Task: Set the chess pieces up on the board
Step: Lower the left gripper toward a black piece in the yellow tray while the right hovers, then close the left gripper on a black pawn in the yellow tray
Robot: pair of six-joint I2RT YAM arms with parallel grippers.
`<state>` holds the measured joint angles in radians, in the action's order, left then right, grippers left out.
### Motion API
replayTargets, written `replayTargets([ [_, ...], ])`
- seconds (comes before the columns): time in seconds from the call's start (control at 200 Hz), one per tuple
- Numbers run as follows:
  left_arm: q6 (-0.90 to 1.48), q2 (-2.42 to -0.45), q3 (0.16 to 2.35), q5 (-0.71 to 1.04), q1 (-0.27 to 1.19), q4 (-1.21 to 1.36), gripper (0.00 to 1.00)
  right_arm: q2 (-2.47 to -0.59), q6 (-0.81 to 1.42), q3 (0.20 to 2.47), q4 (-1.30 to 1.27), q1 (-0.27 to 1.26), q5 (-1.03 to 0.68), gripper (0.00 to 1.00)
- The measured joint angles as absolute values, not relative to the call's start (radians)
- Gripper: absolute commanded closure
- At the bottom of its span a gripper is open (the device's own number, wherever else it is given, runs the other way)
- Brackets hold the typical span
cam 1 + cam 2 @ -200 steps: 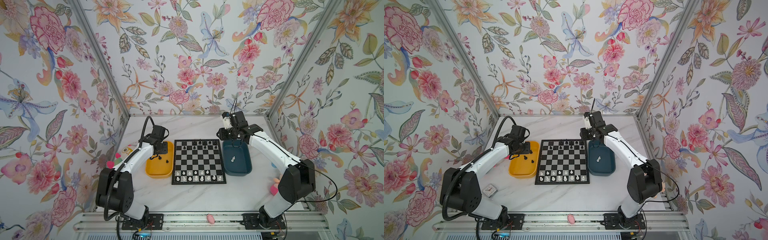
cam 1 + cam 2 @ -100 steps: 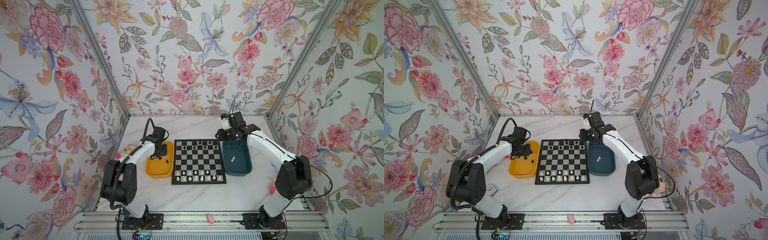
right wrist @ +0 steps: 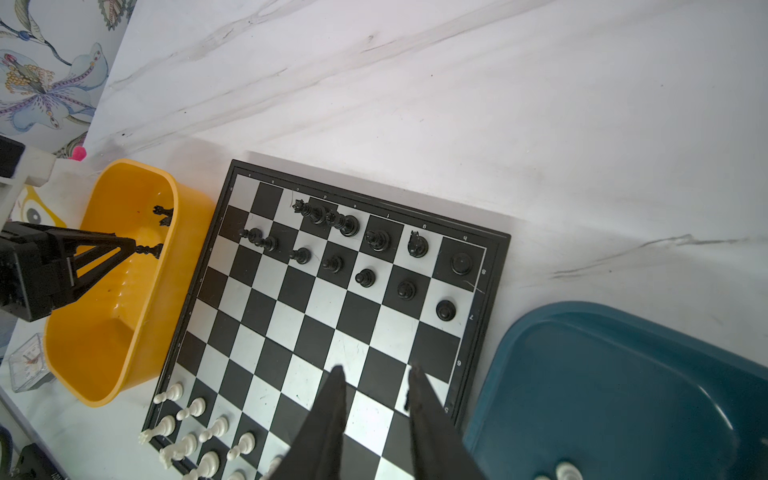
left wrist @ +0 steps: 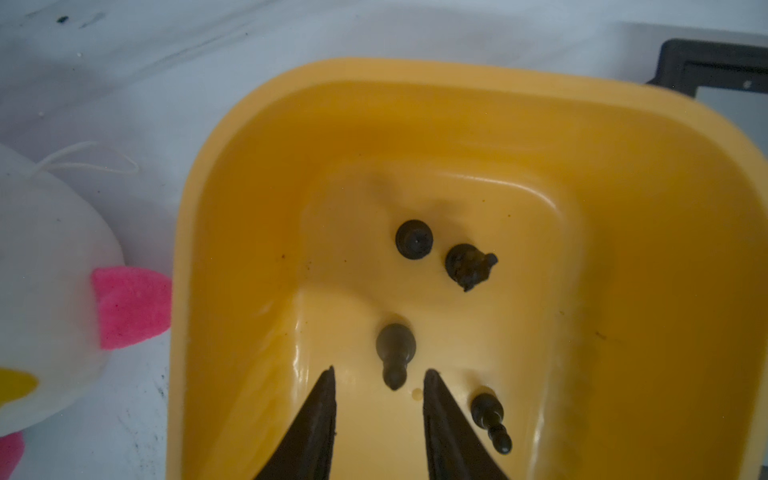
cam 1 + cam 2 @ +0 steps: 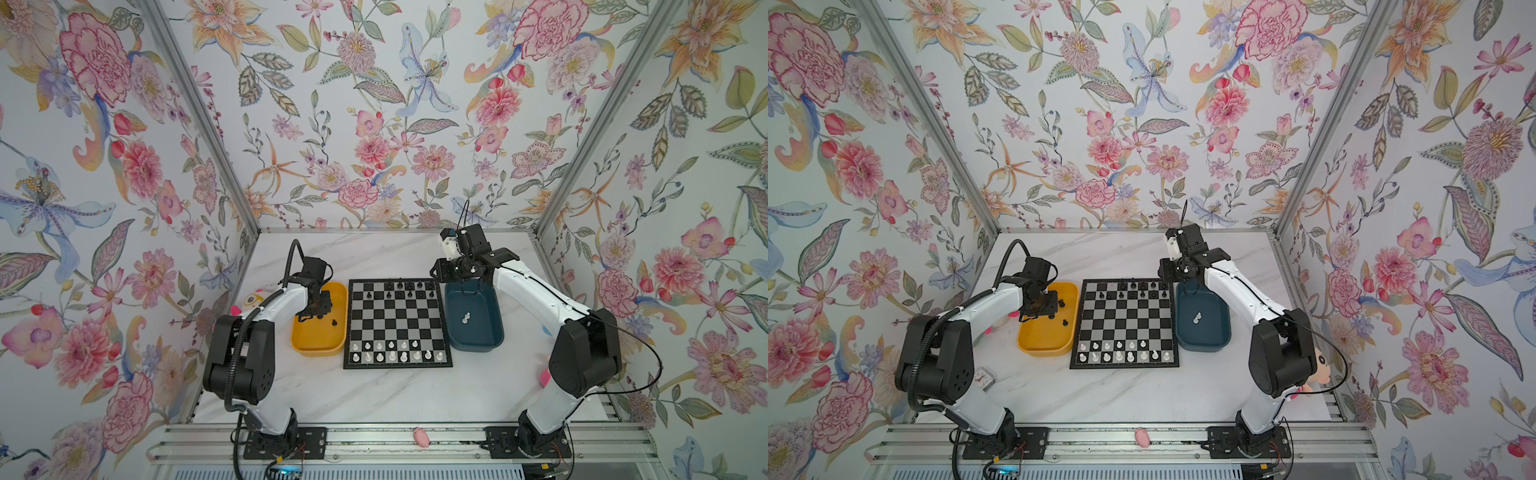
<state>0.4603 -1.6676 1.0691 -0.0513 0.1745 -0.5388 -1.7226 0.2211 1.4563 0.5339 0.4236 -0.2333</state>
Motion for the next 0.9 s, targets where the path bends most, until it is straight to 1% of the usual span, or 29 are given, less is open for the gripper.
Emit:
replayTargets([
  [0.27, 0.461, -1.69, 1.069, -0.03, 0.162, -0.52, 0.7, -1.723, 0.222, 1.456, 0.534, 0.424, -0.245, 0.72],
  [0.545, 0.461, -1.723, 1.067, -0.01, 0.155, -0.5, 0.72, -1.723, 0.224, 1.456, 0.534, 0.424, -0.252, 0.72],
  [0.676, 0.46, -1.732, 1.067, -0.003, 0.155, -0.498, 0.75, -1.723, 0.224, 1.456, 0.533, 0.424, -0.255, 0.73],
  [0.901, 0.46, -1.742, 1.067, -0.002, 0.155, -0.493, 0.78, -1.723, 0.225, 1.456, 0.533, 0.424, -0.255, 0.73],
])
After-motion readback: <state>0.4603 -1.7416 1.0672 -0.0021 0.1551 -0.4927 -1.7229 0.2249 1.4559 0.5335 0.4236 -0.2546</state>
